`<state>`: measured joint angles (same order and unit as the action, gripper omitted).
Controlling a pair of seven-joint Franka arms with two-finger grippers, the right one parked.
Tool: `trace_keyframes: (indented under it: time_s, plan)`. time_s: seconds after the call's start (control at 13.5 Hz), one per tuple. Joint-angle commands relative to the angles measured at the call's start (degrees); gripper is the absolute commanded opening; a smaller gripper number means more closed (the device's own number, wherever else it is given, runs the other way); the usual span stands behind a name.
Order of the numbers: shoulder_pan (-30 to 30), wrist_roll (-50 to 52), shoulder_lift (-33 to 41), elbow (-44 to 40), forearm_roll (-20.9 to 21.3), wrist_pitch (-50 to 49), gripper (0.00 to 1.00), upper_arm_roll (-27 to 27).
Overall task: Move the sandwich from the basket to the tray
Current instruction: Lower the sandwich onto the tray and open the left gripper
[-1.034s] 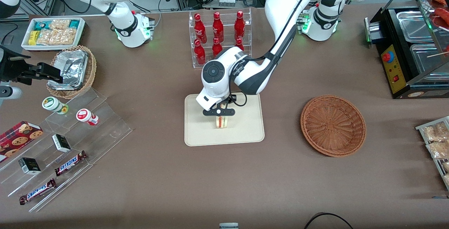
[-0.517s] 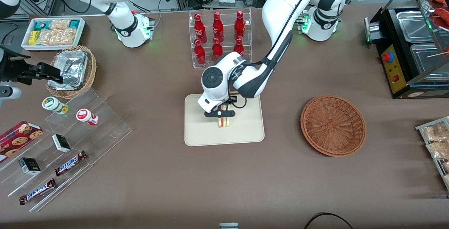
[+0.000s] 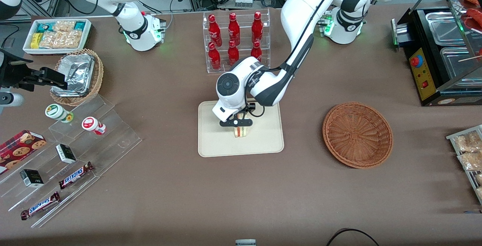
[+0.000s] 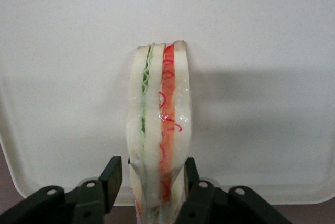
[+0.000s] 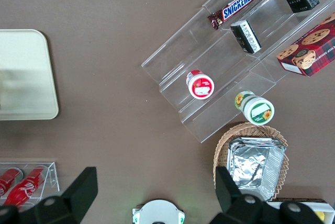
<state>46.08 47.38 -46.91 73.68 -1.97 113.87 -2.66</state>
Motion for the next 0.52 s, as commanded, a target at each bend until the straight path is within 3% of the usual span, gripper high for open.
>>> trace_keyframes:
  time_s: [0.0,0.15,0.44]
  plan:
    - [0.5,2.9,3.2,-0.9,-0.1,-0.5,1.0,1.1]
    - [0.2,3.3,6.3,-1.1,0.1,-0.8,1.0,1.5]
    - [0.0,8.2,16.4,2.8,0.3,-5.1,1.0,7.6]
